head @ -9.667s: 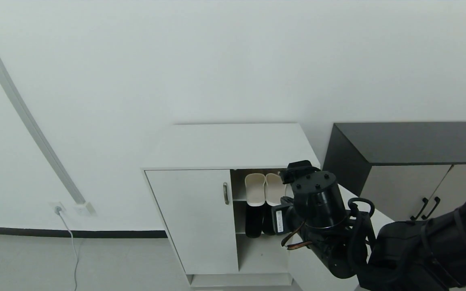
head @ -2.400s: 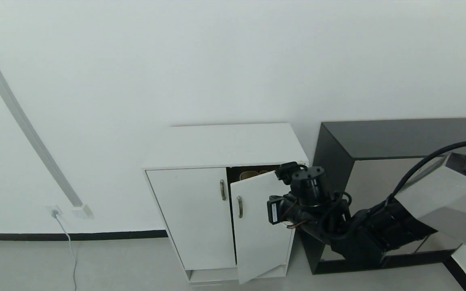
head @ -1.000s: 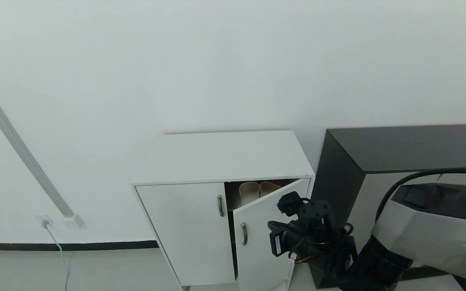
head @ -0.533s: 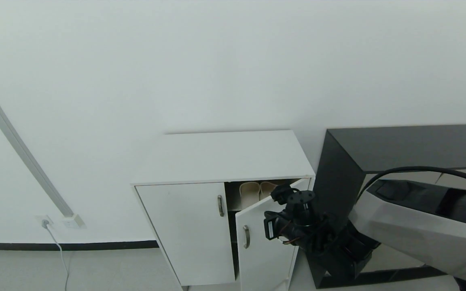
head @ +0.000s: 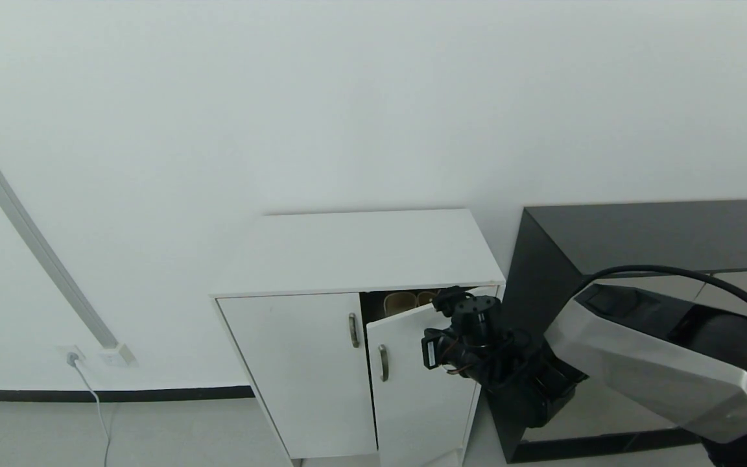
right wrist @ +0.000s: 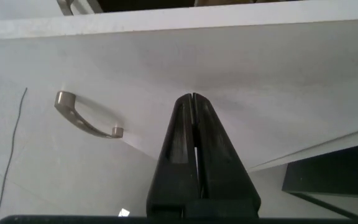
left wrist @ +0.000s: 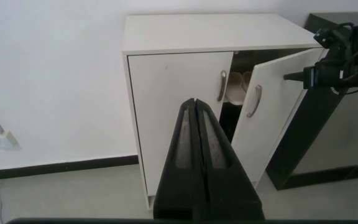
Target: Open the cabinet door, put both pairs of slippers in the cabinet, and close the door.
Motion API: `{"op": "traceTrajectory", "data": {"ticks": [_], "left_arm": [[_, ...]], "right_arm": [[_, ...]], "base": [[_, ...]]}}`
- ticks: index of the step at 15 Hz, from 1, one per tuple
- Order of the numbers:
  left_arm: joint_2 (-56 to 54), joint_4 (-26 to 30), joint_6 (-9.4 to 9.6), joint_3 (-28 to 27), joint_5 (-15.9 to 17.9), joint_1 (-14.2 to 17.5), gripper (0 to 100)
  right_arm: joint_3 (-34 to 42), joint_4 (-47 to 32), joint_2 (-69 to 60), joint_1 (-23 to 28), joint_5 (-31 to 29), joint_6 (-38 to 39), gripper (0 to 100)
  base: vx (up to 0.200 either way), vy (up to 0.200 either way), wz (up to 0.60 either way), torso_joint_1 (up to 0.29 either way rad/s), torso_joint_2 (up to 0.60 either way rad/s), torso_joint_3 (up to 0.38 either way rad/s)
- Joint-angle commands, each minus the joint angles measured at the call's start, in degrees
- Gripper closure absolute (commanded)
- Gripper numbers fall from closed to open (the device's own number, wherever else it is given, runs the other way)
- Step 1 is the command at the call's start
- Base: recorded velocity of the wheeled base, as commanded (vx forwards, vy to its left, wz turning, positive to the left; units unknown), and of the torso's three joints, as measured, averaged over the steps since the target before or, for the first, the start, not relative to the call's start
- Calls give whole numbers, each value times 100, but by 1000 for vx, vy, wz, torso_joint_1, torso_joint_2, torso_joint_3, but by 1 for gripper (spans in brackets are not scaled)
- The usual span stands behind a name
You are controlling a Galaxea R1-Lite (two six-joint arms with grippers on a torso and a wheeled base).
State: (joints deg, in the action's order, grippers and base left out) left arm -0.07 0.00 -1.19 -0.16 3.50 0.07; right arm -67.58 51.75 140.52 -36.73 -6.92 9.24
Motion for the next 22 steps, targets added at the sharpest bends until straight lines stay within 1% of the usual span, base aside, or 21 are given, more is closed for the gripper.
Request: {"op": "traceTrajectory", "data": {"ticks": [1, 10, 18, 22], "left_arm": [[7, 0, -4, -2, 2, 1, 100], [7, 0, -4, -2, 2, 1, 100], [7, 0, -4, -2, 2, 1, 100], [7, 0, -4, 7, 2, 1, 100]], "right_arm": [[-282, -95, 160, 17, -11, -1, 100], [-1204, -798, 467, 272, -11, -10, 100], [-1820, -1387, 529, 342, -19, -28, 100], [-1951, -1466, 547, 351, -19, -28, 100]], "base": [[0, 0, 0, 0, 0, 0], [0, 0, 0, 0, 0, 0], [0, 0, 0, 0, 0, 0], [0, 0, 0, 0, 0, 0]]}}
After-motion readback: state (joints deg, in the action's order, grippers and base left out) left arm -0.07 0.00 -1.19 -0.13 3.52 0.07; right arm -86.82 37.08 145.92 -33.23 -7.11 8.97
